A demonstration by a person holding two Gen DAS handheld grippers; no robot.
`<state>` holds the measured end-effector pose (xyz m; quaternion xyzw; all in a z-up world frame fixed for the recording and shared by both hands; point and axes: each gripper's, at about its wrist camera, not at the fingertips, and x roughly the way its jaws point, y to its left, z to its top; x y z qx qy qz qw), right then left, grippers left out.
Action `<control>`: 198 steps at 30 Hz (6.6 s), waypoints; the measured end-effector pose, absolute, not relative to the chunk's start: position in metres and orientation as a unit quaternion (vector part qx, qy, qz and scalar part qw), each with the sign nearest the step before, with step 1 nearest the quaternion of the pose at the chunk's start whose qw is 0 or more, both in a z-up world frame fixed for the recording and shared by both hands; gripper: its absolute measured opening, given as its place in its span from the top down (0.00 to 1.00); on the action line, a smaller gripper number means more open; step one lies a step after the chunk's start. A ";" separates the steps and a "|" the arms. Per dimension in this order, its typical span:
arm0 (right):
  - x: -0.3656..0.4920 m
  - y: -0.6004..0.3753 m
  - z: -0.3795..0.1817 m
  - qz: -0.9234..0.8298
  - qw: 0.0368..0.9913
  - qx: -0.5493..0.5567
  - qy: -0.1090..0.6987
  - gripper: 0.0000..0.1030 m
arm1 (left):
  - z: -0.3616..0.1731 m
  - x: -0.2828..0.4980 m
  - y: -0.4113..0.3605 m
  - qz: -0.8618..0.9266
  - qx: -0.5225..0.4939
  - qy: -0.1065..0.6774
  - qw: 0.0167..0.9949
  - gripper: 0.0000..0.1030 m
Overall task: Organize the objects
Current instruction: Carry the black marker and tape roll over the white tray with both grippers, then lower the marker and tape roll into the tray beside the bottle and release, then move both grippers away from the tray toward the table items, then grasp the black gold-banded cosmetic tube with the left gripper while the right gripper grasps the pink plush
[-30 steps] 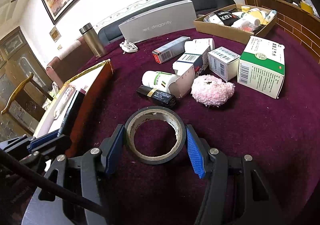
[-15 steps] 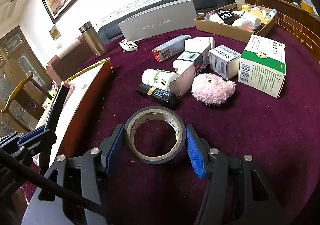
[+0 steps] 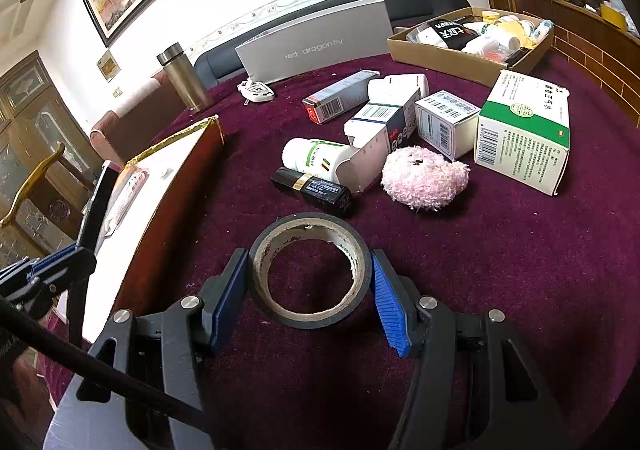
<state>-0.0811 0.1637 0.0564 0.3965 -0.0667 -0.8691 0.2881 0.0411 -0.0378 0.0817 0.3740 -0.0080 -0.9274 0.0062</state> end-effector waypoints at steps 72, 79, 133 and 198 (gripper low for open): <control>-0.186 -0.153 0.063 -0.788 0.326 0.516 0.084 0.43 | 0.016 -0.060 -0.260 -0.860 0.462 0.179 0.127 0.89; -0.184 -0.160 0.061 -0.796 0.319 0.505 0.096 0.43 | 0.016 -0.061 -0.261 -0.859 0.462 0.178 0.128 0.89; -0.143 -0.107 0.099 -0.791 0.374 0.483 0.019 0.42 | 0.038 -0.052 -0.263 -0.884 0.403 0.187 0.148 0.73; -0.183 0.193 0.087 -0.837 0.322 0.414 -0.155 0.35 | 0.039 -0.096 -0.001 -0.842 0.535 0.069 -0.020 0.72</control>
